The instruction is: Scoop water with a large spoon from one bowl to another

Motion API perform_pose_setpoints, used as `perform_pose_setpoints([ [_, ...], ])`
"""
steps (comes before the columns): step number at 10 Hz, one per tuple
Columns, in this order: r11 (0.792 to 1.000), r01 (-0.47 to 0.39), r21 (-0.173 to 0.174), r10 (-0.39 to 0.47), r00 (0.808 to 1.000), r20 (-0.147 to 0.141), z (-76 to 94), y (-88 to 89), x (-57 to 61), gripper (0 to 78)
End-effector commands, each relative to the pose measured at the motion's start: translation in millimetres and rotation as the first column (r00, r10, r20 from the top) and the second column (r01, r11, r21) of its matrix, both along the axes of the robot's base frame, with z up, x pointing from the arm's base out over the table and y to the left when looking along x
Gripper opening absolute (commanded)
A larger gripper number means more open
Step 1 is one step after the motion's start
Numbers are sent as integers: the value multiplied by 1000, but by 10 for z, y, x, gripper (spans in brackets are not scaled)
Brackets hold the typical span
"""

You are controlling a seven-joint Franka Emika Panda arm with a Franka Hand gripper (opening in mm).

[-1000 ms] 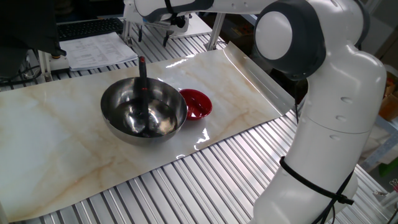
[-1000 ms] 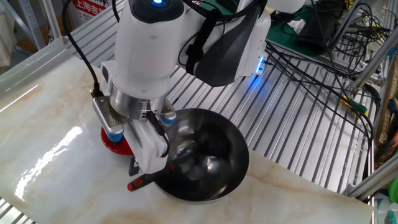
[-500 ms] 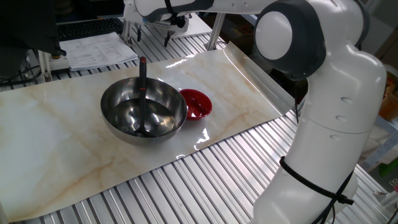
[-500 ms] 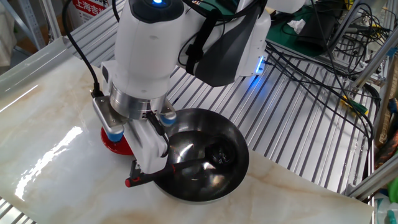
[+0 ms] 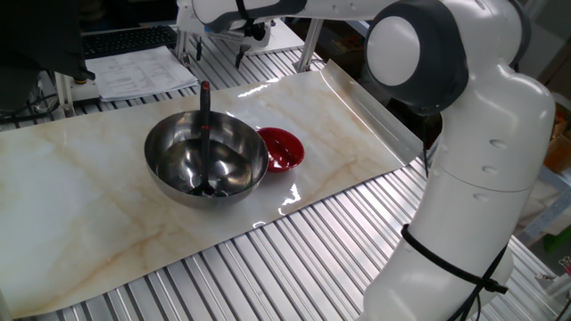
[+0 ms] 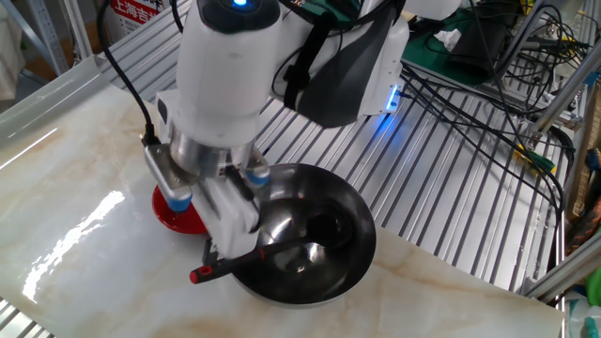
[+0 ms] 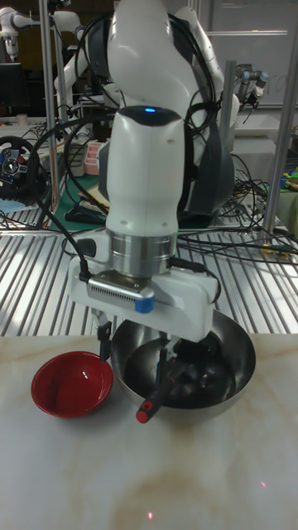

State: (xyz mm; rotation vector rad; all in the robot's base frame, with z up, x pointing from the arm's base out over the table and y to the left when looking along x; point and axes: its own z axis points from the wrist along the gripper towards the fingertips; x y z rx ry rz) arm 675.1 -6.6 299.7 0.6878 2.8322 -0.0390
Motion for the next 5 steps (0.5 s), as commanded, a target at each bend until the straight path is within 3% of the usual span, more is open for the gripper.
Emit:
perform_pose_setpoints([
  [1,998,-68,8,68,998,-13,328,33,-247,774],
  [5,992,-125,8,125,992,-23,273,32,-373,774],
])
